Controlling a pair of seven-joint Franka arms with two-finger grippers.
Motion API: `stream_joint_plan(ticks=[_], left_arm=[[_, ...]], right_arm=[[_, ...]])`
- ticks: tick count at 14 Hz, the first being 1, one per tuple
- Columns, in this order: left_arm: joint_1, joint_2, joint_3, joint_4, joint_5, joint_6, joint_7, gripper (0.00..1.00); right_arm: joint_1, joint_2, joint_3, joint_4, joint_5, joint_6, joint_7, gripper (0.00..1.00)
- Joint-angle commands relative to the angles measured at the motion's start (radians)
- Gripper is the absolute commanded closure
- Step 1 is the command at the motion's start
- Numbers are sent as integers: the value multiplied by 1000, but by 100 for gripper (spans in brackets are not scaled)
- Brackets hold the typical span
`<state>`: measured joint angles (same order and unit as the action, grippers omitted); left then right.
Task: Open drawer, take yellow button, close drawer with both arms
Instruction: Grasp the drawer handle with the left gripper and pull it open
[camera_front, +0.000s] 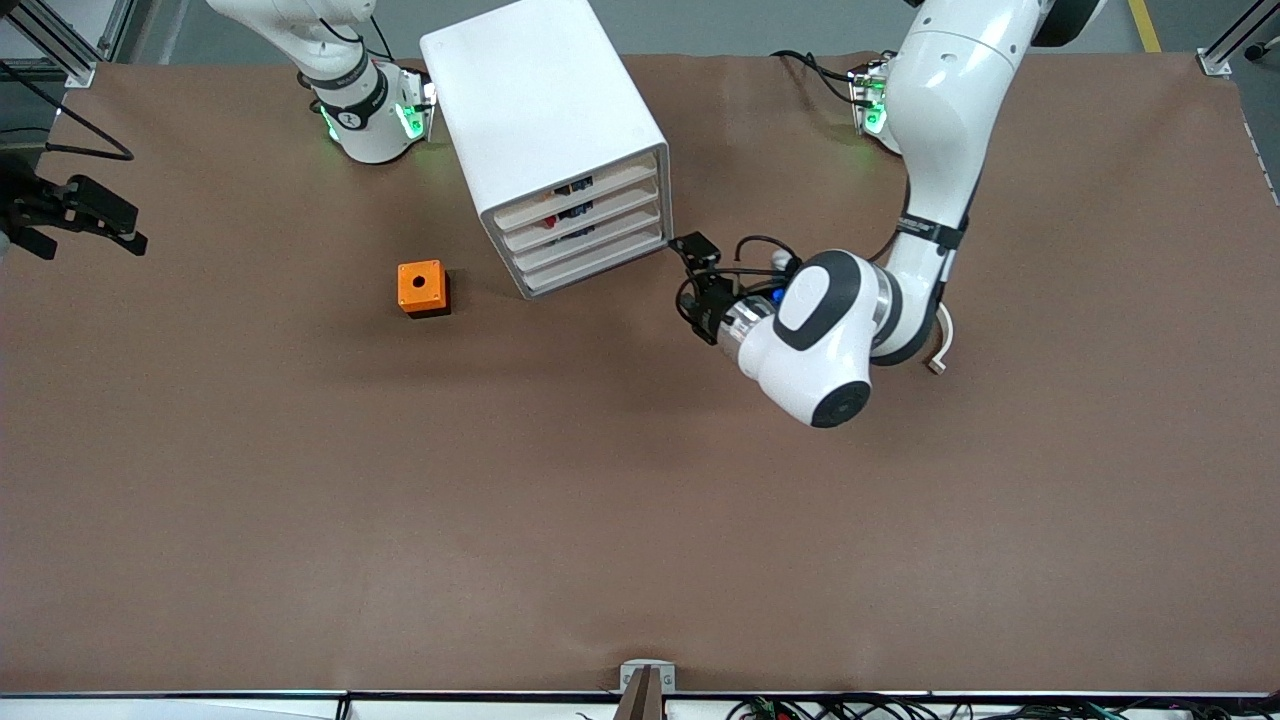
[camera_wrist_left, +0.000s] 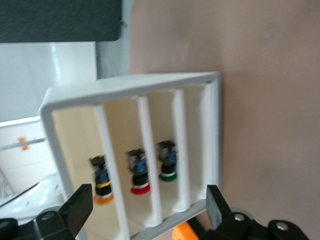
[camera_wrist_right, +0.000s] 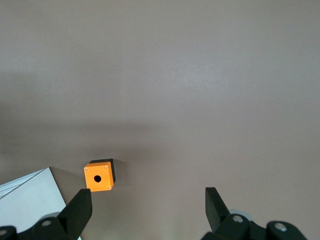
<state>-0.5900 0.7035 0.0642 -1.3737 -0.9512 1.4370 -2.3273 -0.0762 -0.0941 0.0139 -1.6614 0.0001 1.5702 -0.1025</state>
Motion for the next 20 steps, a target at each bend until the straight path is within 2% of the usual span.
stream_joint_plan(ticks=[1,5,6,7,10,12,15,16,18,20], left_arm=[[-48,33,3,7,-84,-10,-78,0],[-116,73,3,7,-164,-10,-153,0],[-123,76,3,7,-181,-10,-164,3],[-131,76,2,7,-192,-10,-170,9],[-158,74,-4,4,-202,-15,-178,37],[-160,76,-21,1,-202,-20,-185,50],[-160,74,-35,-4,-202,-40,-194,54],[-162,74,-40,-4,-201,-46,-199,62],[-166,76,-47,-5,-196,-46,-202,72],[-166,76,-47,-5,-195,-47,-199,74]], right_arm=[[-11,1,8,9,-8,2,-11,0],[-11,1,9,9,-6,8,-11,0],[-11,1,9,9,-5,10,-13,0],[-11,1,8,9,-2,11,-13,0],[-11,1,9,9,0,10,-11,0],[-10,1,11,11,0,10,-11,0],[-11,40,11,15,-11,11,-17,0],[-13,46,9,17,-9,16,-17,0],[-16,138,9,31,-14,30,-20,0],[-28,212,5,64,-17,19,-23,0]])
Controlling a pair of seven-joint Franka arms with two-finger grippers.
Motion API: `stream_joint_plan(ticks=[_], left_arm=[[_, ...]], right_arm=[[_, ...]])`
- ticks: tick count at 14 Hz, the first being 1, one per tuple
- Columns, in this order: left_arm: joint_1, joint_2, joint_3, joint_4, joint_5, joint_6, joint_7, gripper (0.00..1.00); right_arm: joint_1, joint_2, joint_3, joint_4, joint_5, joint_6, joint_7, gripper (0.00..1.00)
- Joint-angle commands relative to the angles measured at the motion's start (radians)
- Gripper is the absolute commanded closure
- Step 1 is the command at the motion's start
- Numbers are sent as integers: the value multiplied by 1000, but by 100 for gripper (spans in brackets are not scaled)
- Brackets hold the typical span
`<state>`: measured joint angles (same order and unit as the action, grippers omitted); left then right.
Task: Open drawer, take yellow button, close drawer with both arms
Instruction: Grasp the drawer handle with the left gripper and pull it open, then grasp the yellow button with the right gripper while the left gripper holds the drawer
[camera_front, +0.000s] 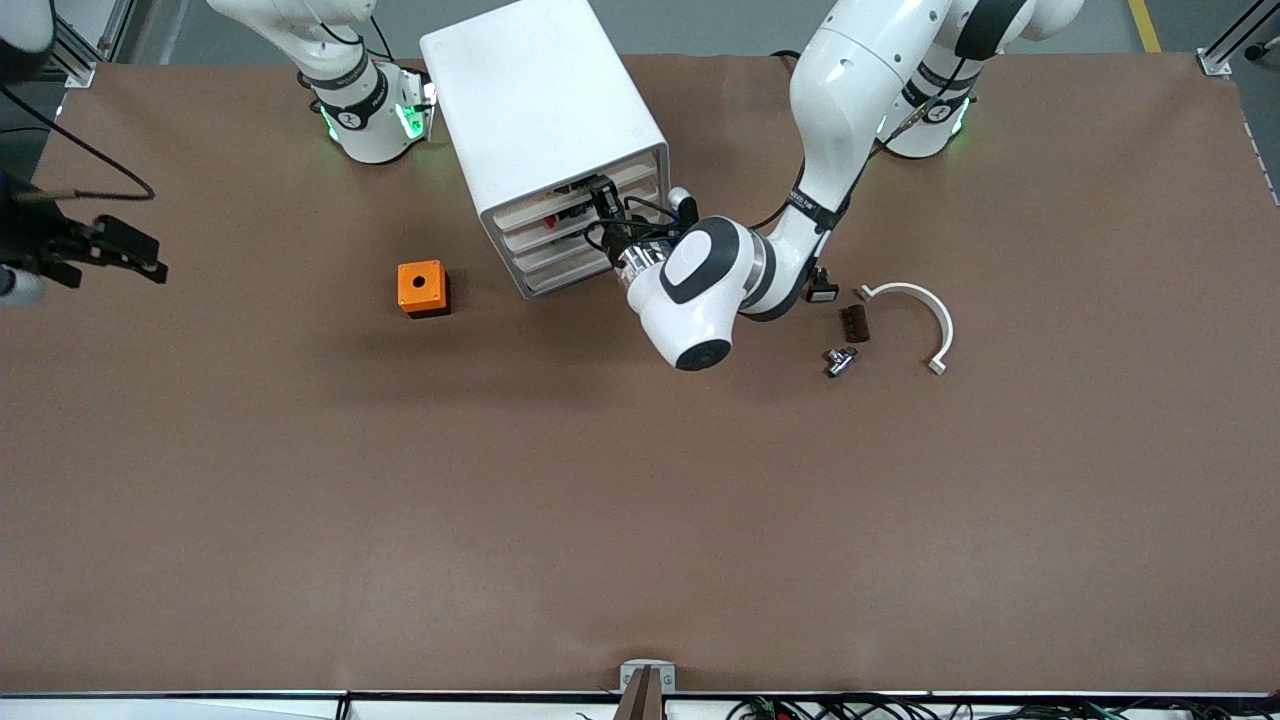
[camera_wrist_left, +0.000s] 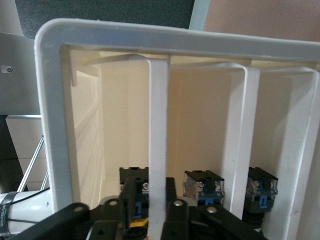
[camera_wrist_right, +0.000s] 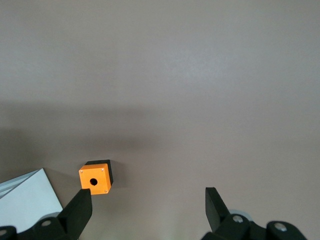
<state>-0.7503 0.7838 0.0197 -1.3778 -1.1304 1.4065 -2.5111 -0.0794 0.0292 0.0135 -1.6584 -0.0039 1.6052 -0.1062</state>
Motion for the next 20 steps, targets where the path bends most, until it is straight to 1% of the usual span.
stream_joint_plan(ticks=[1,2,3,5,7,9,11,13,14,15,16,17,20], left_arm=[[-6,-5,-3,-1,-16,-15,-15,84],[-6,-5,-3,-1,-14,-17,-15,97],[-4,-5,-3,-1,-9,-15,-15,100],[6,-6,2,2,-3,-15,-14,100],[40,-5,12,6,-5,-14,-6,100],[94,-6,34,11,-6,-3,37,100],[133,-5,57,23,-9,14,87,100],[158,-5,57,23,-8,35,124,100],[160,-5,57,23,-8,41,133,90],[160,-5,59,23,-8,42,133,49],[164,-8,62,23,-8,42,133,14],[169,-11,62,25,-8,42,132,0],[207,-11,66,48,-6,42,133,0]], right_arm=[[-46,104,5,62,-10,-14,-20,0],[-57,104,5,59,-10,-17,-6,0],[-54,103,5,57,-10,-22,8,0],[-40,98,14,54,15,-54,209,0],[62,92,17,46,41,-62,462,0],[186,87,16,29,91,-33,715,0],[339,87,16,5,93,39,961,0],[438,89,16,3,94,68,1136,0],[482,89,16,3,94,79,1210,0],[530,89,16,3,94,93,1306,0],[573,89,16,3,94,110,1383,0],[611,93,16,3,93,128,1463,0],[722,104,14,3,82,183,1646,0]])
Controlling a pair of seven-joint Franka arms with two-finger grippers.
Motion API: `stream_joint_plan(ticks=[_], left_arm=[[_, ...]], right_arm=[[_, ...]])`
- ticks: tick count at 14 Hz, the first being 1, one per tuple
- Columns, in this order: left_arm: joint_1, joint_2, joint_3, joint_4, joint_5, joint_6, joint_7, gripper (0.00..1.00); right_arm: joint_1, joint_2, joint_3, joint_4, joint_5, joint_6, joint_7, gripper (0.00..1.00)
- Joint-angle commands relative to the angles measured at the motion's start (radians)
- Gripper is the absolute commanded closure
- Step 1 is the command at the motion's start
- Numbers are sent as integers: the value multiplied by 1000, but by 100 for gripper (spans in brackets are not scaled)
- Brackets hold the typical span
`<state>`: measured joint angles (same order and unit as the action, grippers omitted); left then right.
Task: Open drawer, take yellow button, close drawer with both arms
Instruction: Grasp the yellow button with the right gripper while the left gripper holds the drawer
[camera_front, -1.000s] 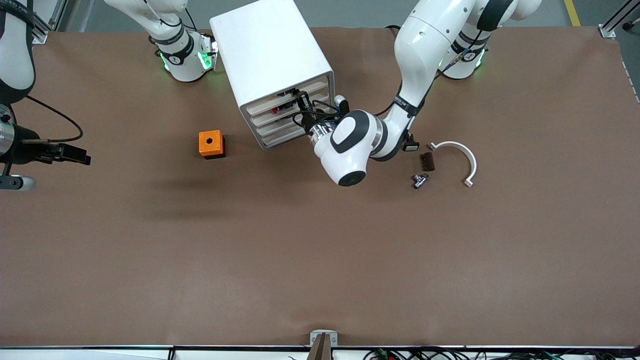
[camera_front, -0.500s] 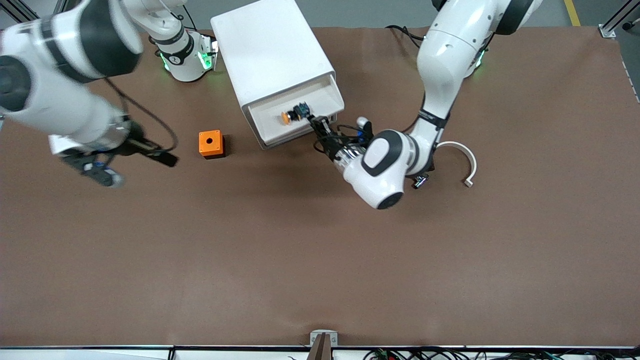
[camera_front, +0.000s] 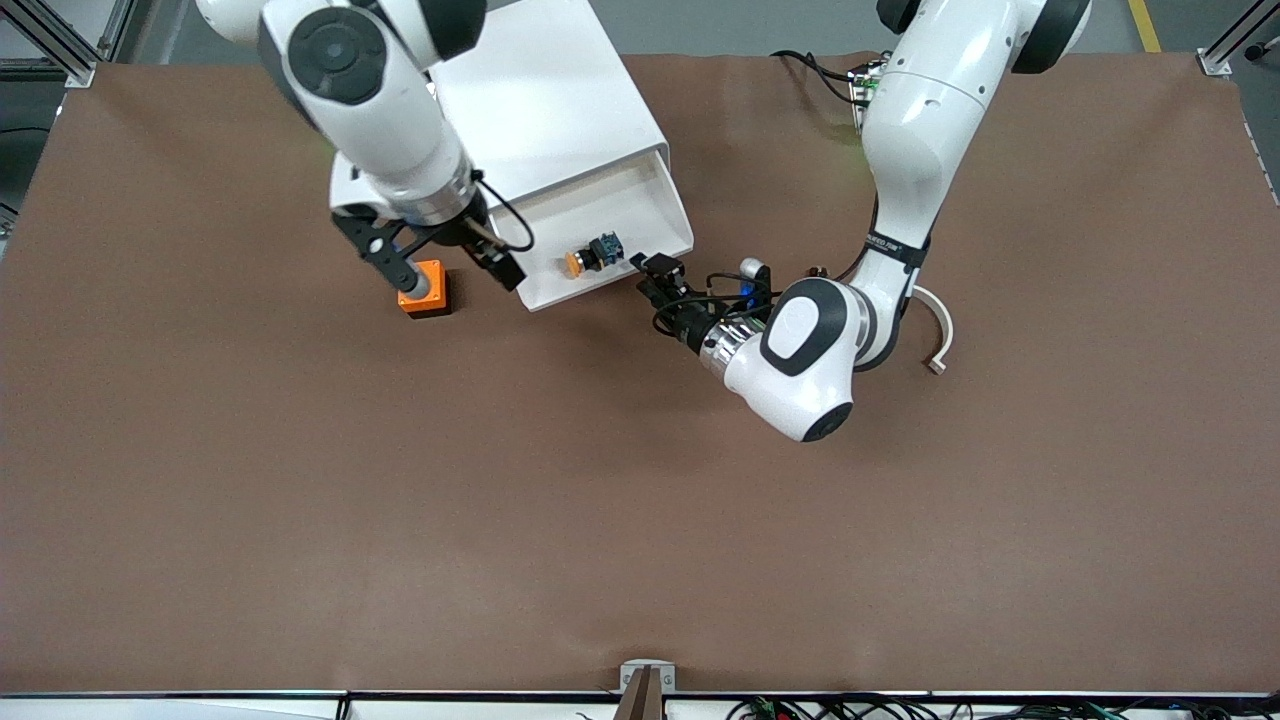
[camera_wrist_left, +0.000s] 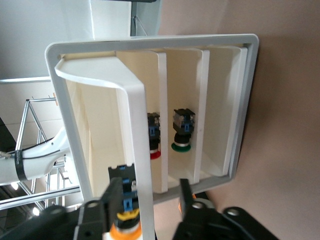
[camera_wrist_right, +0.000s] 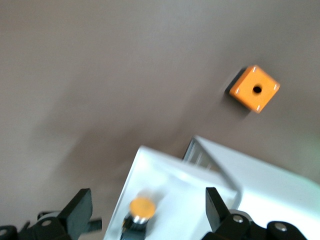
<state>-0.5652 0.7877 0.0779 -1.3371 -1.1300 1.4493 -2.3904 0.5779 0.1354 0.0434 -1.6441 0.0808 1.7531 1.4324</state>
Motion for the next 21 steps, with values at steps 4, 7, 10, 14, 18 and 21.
stream_joint_plan(ticks=[4,7,10,14,18,21], left_arm=[[28,-19,98,36,41,-1,106,0],[27,-19,144,56,159,-1,224,0],[18,-31,145,75,281,13,358,0],[2,-97,142,84,459,17,487,0],[-28,-140,132,84,587,19,744,0],[-31,-145,128,84,626,54,842,0]], right_arm=[[170,64,-16,-11,-45,98,304,0],[218,121,-16,-11,-61,108,393,0],[237,145,-16,-16,-61,120,434,0],[258,171,-16,-23,-76,120,442,0],[260,178,-16,-31,-79,121,442,12],[263,178,-16,-31,-79,121,441,100]])
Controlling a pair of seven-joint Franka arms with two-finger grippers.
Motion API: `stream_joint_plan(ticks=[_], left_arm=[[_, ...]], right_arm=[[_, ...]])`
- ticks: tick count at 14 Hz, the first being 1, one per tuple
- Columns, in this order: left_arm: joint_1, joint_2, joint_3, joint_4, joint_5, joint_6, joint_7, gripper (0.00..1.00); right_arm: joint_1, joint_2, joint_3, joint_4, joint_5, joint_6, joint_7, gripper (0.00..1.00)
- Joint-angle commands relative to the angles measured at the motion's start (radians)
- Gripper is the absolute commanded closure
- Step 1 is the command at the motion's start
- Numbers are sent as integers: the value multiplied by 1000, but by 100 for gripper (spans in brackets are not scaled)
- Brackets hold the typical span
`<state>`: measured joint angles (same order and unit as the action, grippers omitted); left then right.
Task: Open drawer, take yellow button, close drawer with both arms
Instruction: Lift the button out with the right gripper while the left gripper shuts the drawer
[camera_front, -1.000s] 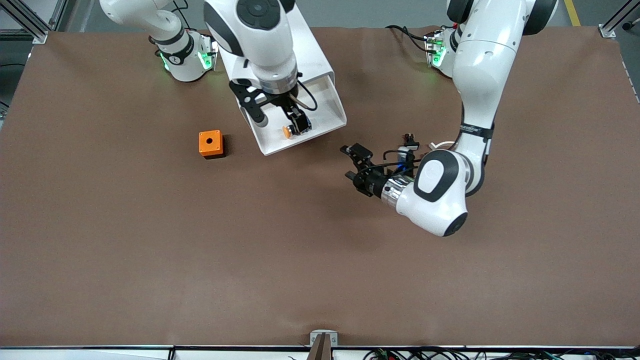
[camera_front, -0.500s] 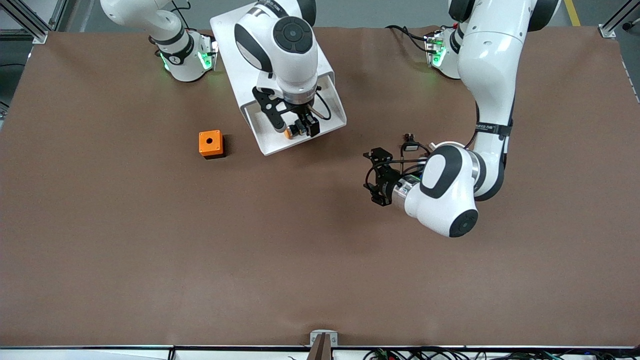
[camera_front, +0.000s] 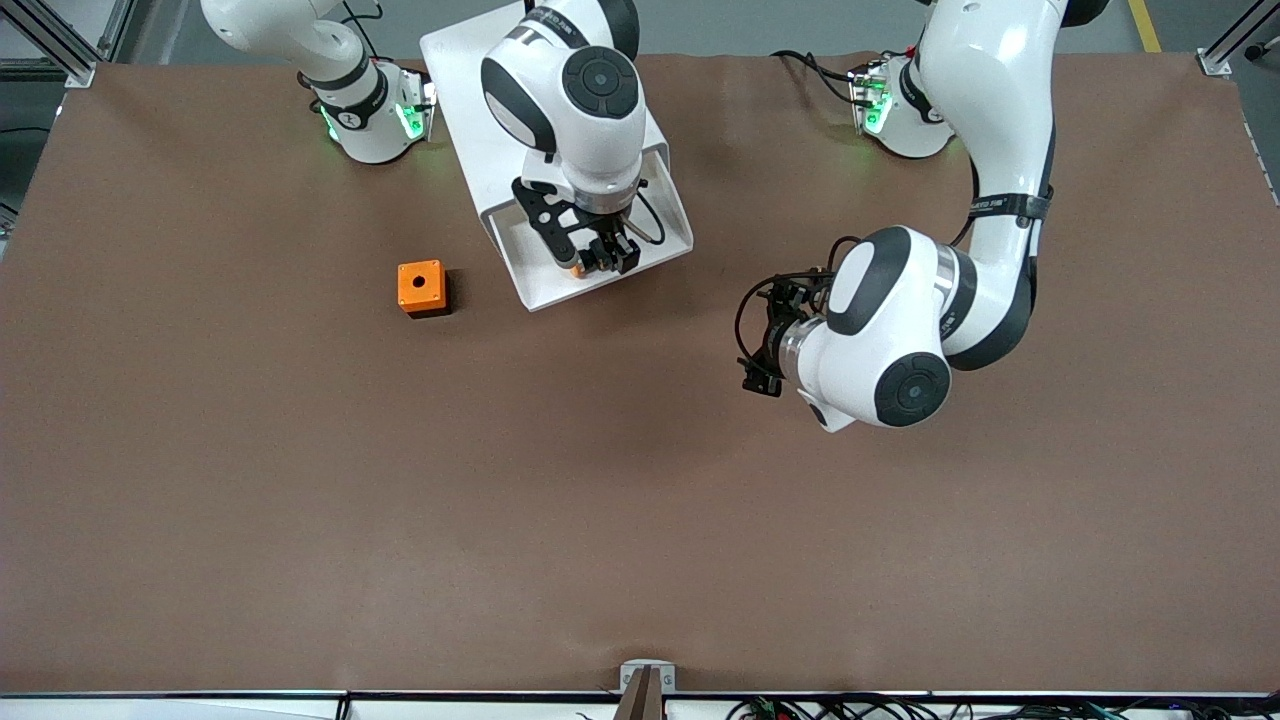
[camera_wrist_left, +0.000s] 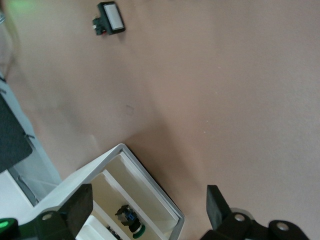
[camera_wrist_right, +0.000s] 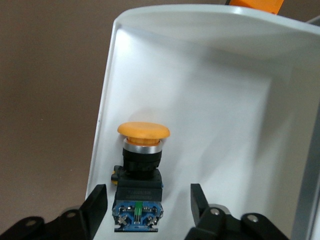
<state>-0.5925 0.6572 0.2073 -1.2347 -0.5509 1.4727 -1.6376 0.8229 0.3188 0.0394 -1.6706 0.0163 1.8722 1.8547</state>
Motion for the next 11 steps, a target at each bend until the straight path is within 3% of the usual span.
stream_joint_plan(ticks=[1,6,9,11], left_arm=[[-21,-21,-2,-22,89,37,185,0],[-114,-45,-15,-49,189,110,364,0],[-183,-86,-45,-112,216,188,453,0],[-237,-99,-46,-153,223,262,499,0]], right_arm=[[19,-6,-12,-4,-15,1,18,100],[-37,-30,-23,31,-12,-46,-141,100],[-173,-64,-26,107,-9,-207,-445,100],[-299,-86,-27,91,-15,-214,-689,100]])
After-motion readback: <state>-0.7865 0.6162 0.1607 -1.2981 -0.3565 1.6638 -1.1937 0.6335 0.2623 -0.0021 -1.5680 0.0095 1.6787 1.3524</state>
